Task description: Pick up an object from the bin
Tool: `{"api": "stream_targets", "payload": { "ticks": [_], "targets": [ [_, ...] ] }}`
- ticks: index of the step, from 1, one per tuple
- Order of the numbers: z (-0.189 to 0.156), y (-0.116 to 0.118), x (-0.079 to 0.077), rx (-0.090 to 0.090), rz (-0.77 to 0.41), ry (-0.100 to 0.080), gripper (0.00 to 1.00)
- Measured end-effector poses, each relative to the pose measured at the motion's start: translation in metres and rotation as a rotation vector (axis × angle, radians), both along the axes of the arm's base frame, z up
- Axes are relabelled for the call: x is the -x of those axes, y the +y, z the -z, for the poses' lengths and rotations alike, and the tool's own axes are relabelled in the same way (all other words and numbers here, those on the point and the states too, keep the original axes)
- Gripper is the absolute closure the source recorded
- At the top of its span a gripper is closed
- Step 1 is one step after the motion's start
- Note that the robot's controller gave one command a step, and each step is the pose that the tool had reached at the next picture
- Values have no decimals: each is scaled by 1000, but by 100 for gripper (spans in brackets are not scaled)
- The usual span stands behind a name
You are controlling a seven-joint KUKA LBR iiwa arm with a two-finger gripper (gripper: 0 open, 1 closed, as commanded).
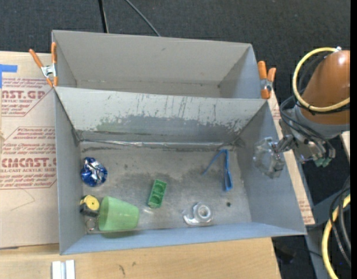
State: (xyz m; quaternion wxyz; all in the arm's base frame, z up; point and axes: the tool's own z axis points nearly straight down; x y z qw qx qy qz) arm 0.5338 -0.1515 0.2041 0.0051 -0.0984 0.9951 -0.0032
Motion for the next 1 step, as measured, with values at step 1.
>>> {"api": "stream_targets", "payload": {
  "ticks": [1],
  "targets": [
    [5, 4, 1, -5, -5, 8, 0]
  ]
}}
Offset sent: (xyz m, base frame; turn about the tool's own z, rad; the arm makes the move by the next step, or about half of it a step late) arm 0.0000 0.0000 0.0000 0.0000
